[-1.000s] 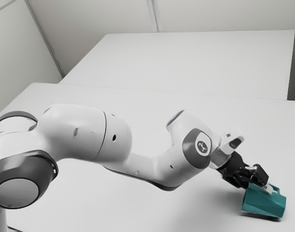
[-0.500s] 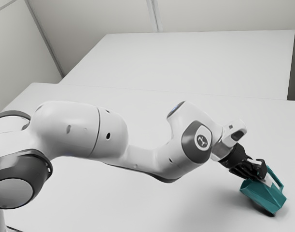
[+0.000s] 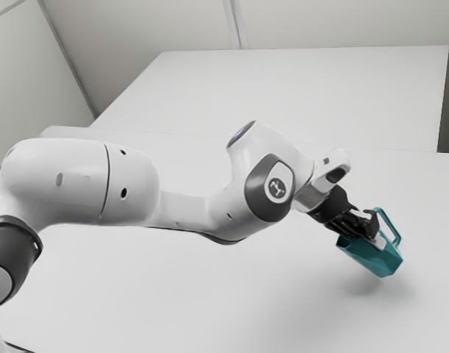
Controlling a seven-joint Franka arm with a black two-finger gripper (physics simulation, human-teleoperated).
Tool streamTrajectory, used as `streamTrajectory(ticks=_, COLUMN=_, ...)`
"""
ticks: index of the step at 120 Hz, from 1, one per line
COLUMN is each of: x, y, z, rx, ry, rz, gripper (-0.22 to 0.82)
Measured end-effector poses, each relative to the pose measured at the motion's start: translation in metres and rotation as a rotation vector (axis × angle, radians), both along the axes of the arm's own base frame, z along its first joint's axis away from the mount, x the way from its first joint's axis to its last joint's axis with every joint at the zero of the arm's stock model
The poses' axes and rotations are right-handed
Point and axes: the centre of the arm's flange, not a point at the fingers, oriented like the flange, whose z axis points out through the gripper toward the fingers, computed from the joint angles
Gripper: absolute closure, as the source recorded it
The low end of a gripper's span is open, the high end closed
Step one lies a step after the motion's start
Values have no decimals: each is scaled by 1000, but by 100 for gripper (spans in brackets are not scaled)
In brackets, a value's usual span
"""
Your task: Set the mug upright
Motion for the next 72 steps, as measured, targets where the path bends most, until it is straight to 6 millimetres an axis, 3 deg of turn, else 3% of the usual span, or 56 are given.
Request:
streamTrajectory(ticks=16, x=14, y=43, z=13, rx=37, ry=-28, rz=47, gripper=78)
streamTrajectory(ticks=40, x=49, y=149, z=45, rx=87, ry=-89, rz=181, gripper=78)
streamTrajectory(ticks=72, x=82, y=250, z=52, rx=198, ry=-137, rz=288, gripper=79)
